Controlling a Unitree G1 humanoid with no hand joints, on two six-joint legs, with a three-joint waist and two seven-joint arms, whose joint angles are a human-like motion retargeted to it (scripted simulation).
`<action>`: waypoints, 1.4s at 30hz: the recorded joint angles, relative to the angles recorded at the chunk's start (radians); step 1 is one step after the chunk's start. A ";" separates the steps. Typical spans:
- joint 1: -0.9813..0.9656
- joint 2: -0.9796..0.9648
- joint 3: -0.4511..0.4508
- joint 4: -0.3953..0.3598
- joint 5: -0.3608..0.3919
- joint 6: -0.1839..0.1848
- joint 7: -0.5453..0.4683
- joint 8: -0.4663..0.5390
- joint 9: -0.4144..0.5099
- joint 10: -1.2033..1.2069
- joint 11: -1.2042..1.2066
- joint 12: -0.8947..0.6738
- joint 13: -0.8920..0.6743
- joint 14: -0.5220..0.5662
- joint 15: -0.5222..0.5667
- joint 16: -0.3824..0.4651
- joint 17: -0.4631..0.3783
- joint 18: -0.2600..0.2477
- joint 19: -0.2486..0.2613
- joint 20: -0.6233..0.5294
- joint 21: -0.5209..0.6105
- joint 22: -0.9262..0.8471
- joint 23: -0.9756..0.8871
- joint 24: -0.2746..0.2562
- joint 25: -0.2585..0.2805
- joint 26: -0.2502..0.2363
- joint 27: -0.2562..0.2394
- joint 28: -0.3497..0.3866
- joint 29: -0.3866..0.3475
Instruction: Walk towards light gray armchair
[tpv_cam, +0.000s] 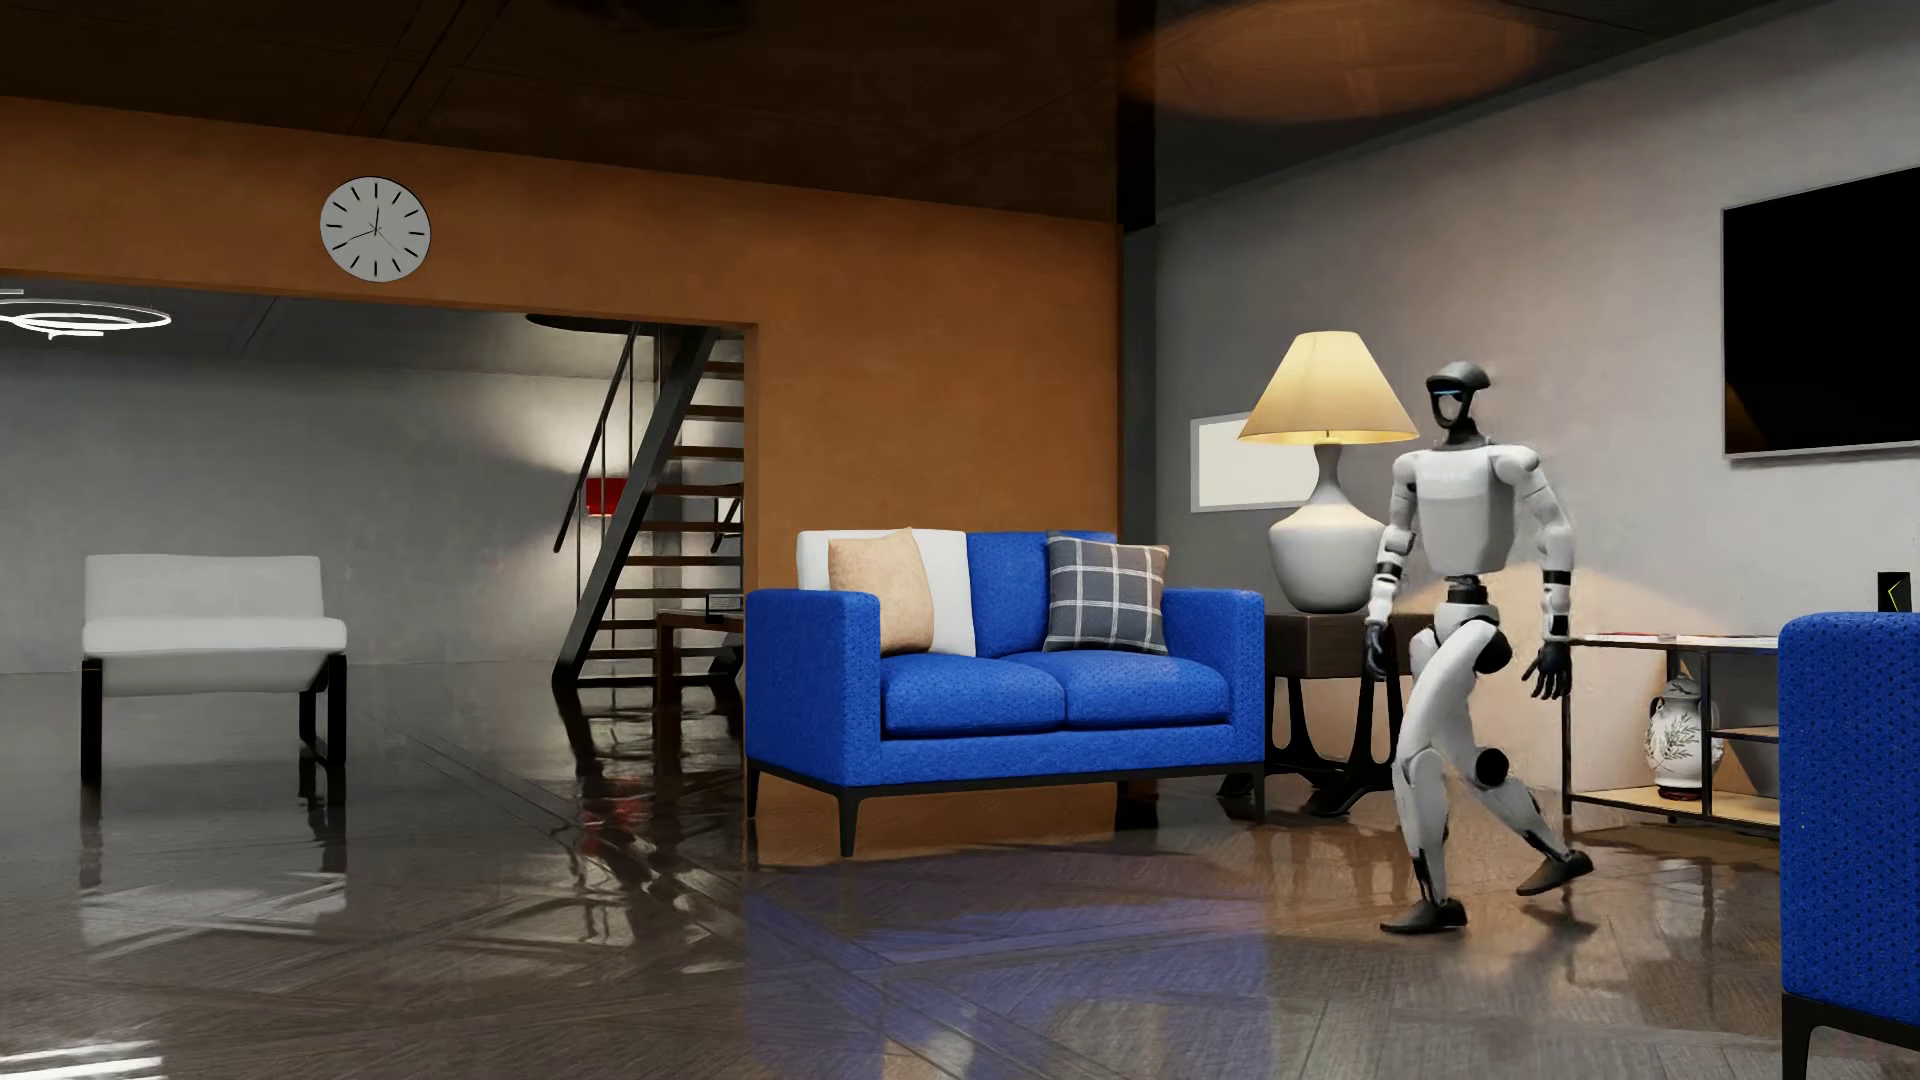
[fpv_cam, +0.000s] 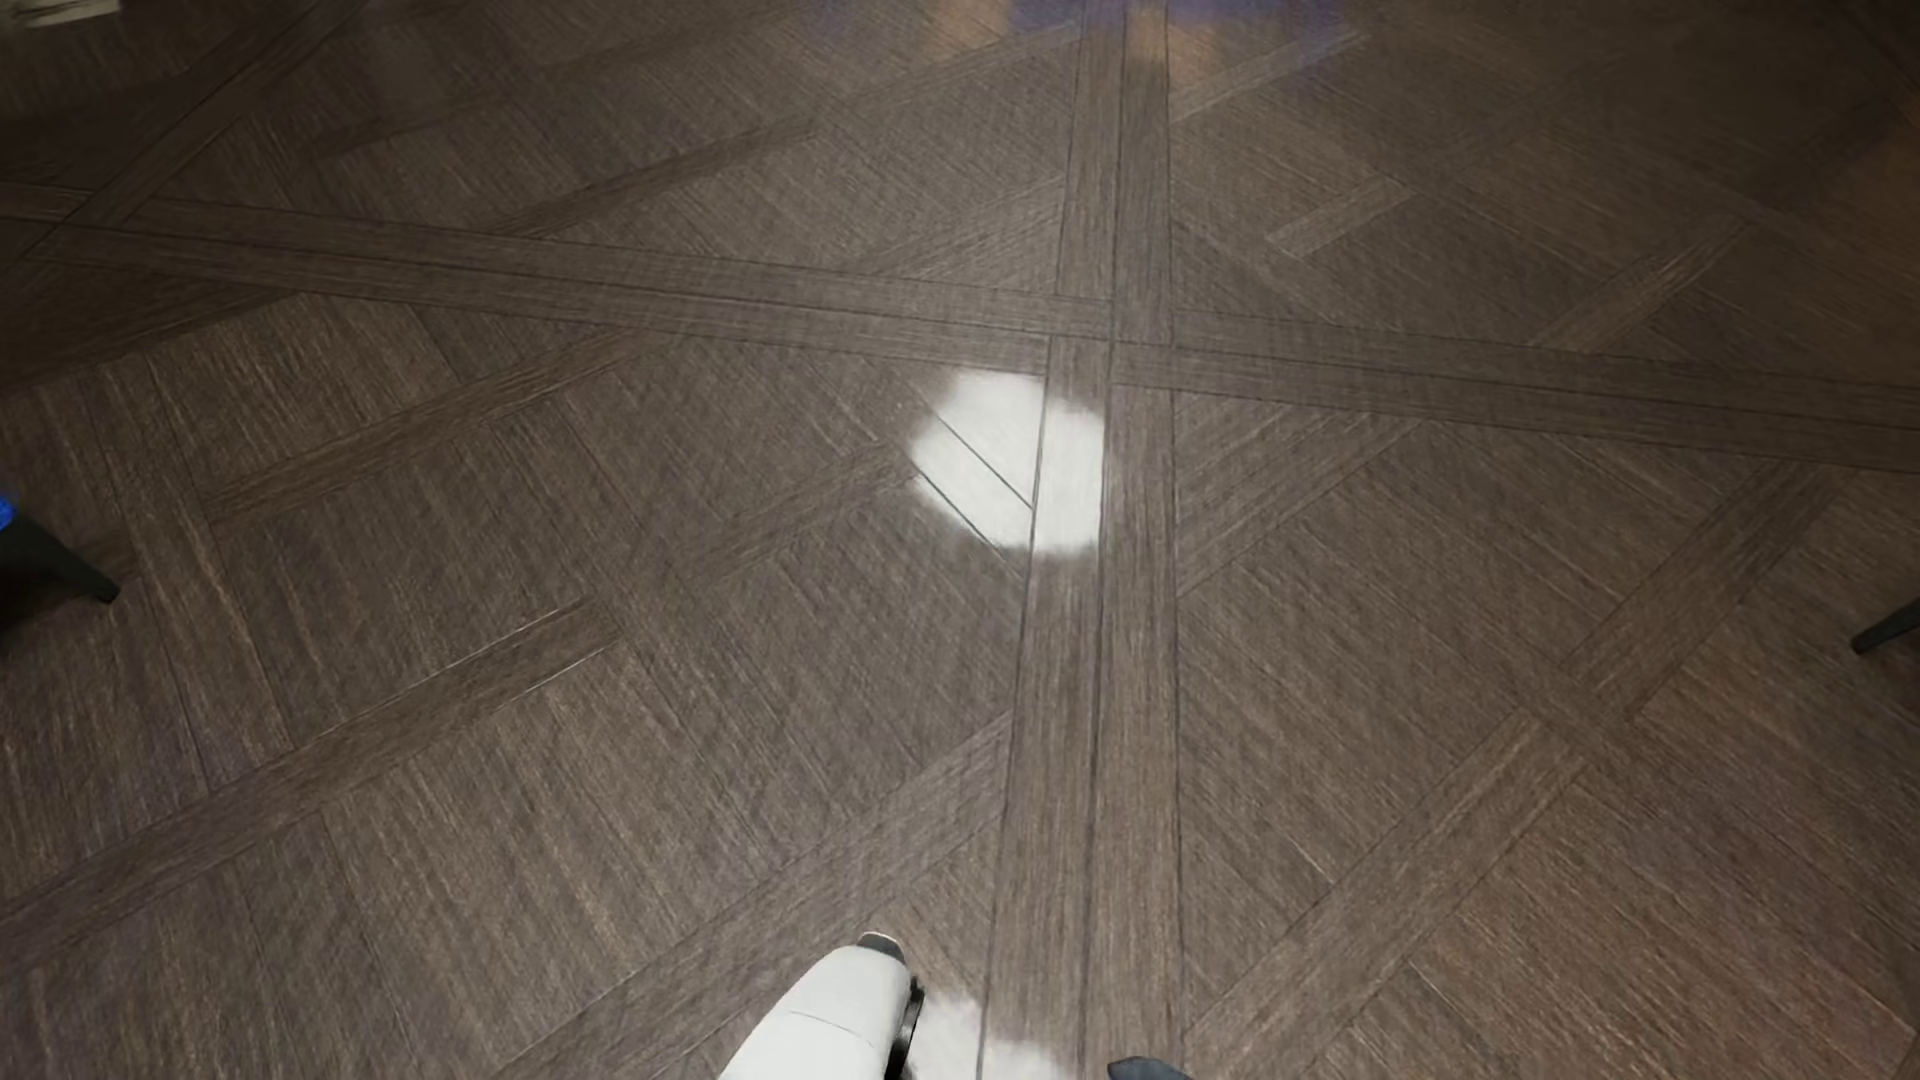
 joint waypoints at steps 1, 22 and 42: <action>-0.006 -0.005 0.012 -0.019 -0.033 -0.027 0.000 0.000 -0.004 0.064 0.046 -0.012 0.019 -0.025 0.092 0.002 0.018 0.000 0.000 -0.026 0.000 0.020 0.039 0.000 0.000 0.000 0.000 0.000 0.000; 0.611 -0.618 -0.415 0.074 0.143 0.154 0.000 0.000 0.009 0.623 0.241 -0.058 0.263 -0.043 0.544 -0.034 -0.012 0.000 0.000 0.073 0.066 -0.128 0.116 0.000 0.000 0.000 0.000 0.000 0.000; 0.739 -0.702 -0.374 -0.040 -0.023 0.043 0.000 0.000 -0.013 -0.222 0.224 -0.066 0.242 -0.150 0.604 0.029 0.018 0.000 0.000 0.091 -0.023 -0.226 0.135 0.000 0.000 0.000 0.000 0.000 0.000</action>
